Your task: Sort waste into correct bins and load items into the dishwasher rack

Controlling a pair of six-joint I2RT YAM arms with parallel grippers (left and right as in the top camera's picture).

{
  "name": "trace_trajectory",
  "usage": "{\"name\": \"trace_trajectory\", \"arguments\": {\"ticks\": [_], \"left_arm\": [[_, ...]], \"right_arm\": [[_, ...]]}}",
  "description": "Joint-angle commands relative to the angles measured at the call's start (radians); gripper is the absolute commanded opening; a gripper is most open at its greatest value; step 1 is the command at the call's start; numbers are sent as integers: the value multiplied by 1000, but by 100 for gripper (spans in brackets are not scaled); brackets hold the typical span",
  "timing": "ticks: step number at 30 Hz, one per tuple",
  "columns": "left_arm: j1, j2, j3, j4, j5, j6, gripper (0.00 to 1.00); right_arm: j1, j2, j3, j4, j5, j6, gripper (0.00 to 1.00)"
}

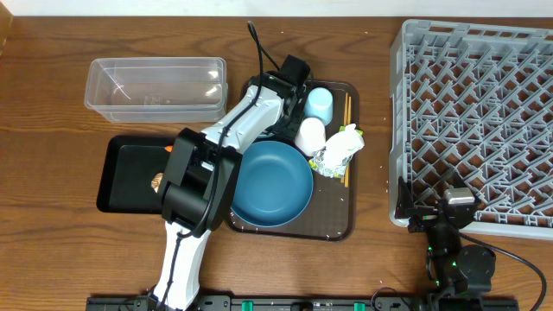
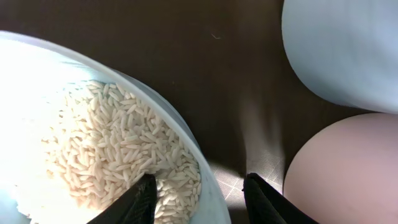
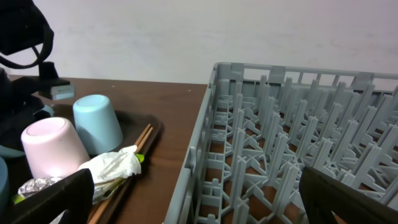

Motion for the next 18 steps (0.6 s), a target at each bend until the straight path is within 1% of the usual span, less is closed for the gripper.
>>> {"name": "trace_trajectory", "arguments": {"ticks": [1, 3, 4, 14, 17, 18], "left_arm": [[0, 12, 5, 0, -22, 2, 45], [-1, 12, 5, -1, -22, 2, 33], [-1, 13, 5, -1, -22, 2, 31], [-3, 19, -1, -1, -21, 2, 30], [-2, 19, -6, 0, -21, 2, 19], [-3, 19, -6, 0, -21, 2, 10]], "right_arm": [[-6, -6, -1, -4, 6, 11, 99], [-6, -6, -1, -4, 6, 11, 99], [-6, -6, -1, -4, 6, 11, 99], [-6, -6, -1, -4, 6, 11, 99], [-6, -6, -1, -5, 6, 11, 99], [-6, -6, -1, -4, 6, 11, 99]]}}
